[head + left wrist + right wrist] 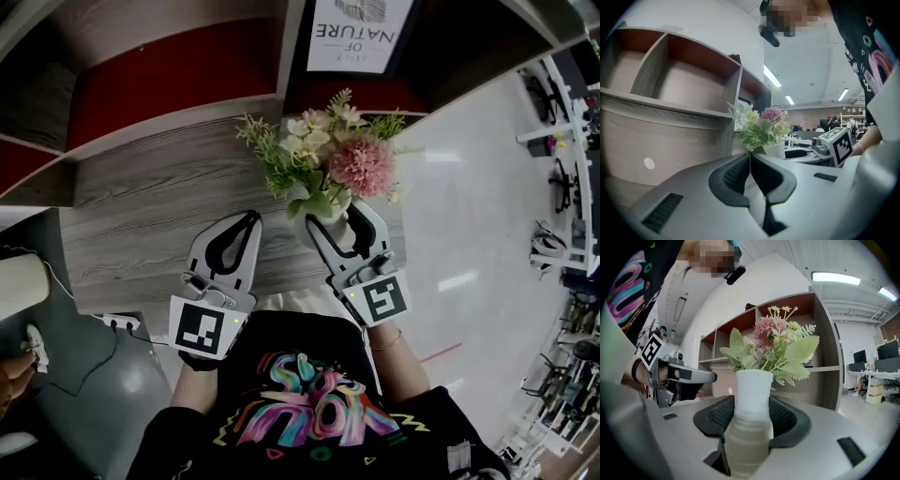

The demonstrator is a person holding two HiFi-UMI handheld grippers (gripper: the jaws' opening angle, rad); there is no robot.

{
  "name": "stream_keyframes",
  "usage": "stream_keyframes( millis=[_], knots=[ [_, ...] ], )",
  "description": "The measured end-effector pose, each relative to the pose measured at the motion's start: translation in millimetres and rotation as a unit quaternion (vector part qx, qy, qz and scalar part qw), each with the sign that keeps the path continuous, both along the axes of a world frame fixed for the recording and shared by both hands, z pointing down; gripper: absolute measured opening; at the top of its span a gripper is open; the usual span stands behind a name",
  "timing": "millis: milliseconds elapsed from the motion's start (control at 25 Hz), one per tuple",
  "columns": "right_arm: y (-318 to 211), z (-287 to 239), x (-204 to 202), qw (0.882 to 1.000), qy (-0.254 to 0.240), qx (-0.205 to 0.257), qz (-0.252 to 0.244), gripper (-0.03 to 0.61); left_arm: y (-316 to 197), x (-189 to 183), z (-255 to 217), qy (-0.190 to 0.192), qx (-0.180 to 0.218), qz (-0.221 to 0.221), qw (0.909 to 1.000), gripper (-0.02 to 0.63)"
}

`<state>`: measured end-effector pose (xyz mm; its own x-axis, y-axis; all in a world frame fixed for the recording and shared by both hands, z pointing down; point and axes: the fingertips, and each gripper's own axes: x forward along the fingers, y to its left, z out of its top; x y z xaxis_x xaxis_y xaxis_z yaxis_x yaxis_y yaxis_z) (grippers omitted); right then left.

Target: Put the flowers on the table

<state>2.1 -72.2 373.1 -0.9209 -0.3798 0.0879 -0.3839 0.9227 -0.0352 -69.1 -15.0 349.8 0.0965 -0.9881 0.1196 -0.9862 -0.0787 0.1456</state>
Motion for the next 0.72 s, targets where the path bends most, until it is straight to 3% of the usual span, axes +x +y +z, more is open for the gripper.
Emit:
stream_keyframes(
  millis=[720],
  knots=[
    [-11, 34, -11, 1.000, -0.010, -0.004, 0.006, 0.247, -9, 3, 33, -0.001, -0.025, 0.013, 0.9996, 0.031]
  ],
)
